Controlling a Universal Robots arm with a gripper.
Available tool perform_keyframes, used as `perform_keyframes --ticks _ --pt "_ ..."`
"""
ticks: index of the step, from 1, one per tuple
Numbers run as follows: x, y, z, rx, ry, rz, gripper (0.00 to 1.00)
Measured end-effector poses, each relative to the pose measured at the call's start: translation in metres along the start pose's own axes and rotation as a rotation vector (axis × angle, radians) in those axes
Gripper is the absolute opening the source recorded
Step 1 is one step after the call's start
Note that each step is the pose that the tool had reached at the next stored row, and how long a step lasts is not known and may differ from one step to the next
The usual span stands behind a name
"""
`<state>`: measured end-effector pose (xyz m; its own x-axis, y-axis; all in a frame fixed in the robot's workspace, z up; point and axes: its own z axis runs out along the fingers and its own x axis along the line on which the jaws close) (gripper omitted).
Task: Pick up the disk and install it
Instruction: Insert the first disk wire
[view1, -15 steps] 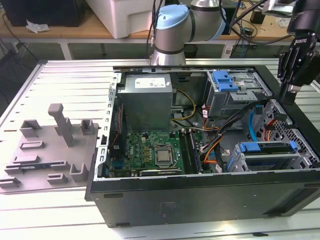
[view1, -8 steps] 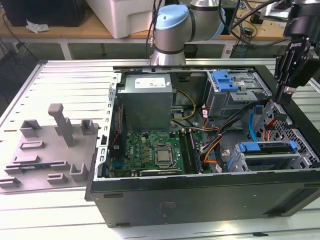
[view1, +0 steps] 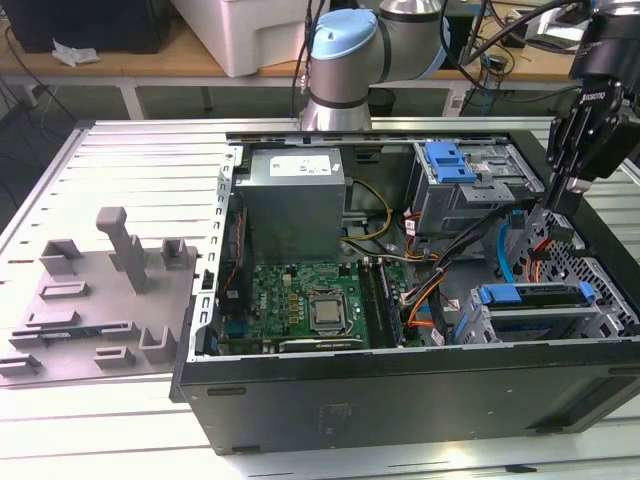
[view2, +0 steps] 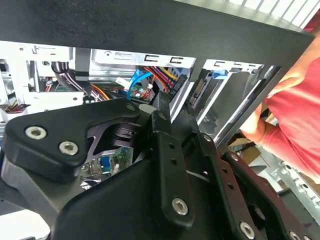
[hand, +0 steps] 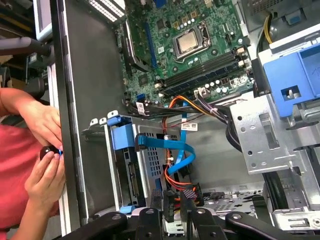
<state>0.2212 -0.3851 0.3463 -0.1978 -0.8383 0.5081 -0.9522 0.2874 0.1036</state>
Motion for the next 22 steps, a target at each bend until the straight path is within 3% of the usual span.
perform_keyframes --ticks 3,7,10,13,19,22 --pt "-0.0001 -0.0001 0.0 0.0019 0.0007 -0.005 0.29" --pt "-0.0006 -0.0008 0.0006 0.0158 0.0056 -0.027 0.29" --pt "-0.0012 -0.001 0.0016 0.0127 0.0058 -0.021 0.29" --pt "-0.0017 -0.0012 0.0026 -0.0028 0.0029 0.005 0.29" --pt "-0.0019 -0.0014 0.0029 -0.0024 0.0031 0.006 0.29" --pt "-0.0026 -0.0015 0.0041 0.0047 0.0055 0.01 0.29"
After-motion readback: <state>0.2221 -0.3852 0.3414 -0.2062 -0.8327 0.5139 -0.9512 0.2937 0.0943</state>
